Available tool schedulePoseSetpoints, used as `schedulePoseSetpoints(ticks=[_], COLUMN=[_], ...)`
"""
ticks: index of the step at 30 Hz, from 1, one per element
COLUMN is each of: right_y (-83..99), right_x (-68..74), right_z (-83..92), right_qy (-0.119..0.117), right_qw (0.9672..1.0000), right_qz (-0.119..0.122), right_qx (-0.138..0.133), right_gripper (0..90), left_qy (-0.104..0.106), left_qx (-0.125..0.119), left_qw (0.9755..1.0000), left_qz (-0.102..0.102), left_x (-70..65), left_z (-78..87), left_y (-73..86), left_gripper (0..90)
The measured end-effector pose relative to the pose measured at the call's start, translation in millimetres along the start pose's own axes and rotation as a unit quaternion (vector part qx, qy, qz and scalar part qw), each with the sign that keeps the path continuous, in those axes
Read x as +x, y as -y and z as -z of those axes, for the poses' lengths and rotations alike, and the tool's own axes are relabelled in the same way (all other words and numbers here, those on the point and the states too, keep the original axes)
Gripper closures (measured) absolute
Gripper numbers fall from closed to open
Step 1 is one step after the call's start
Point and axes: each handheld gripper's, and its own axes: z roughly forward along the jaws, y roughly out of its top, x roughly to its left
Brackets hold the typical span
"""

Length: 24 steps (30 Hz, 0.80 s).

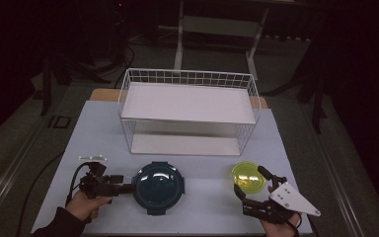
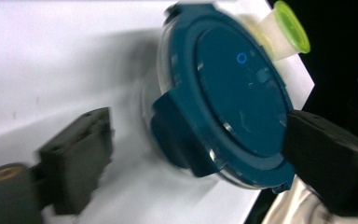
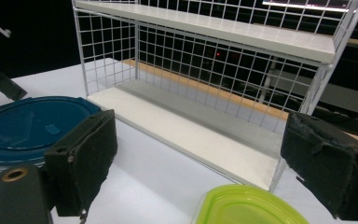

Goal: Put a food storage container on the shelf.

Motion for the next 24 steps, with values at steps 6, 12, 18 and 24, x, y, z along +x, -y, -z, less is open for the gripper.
schedulePoseSetpoints(ticks=[6,12,18,24], right_y=[0.3,0.5,0.5,-1.0], right_x=[1.0,1.5,1.3,6.4], right_z=[-1.5,-2.0,-2.7,-6.3], right_qy=[-0.003,-0.004,-0.009,-0.035], right_qw=[1.0000,1.0000,0.9999,0.9984], right_qz=[0.000,0.001,-0.002,-0.030], right_qx=[0.004,0.006,0.012,0.032], right_gripper=[11.6,12.3,13.6,19.0], left_qy=[0.034,0.067,0.094,0.094], left_qx=[0.016,0.035,0.044,0.043], left_qw=[0.9967,0.9912,0.9881,0.9872], left_qz=[0.073,0.109,0.113,0.121], left_x=[17.1,29.7,31.1,31.7], left_z=[-7.5,-16.1,-19.6,-17.9], left_y=[0.6,-0.4,-2.5,-1.8], left_gripper=[21.3,38.8,50.6,52.6])
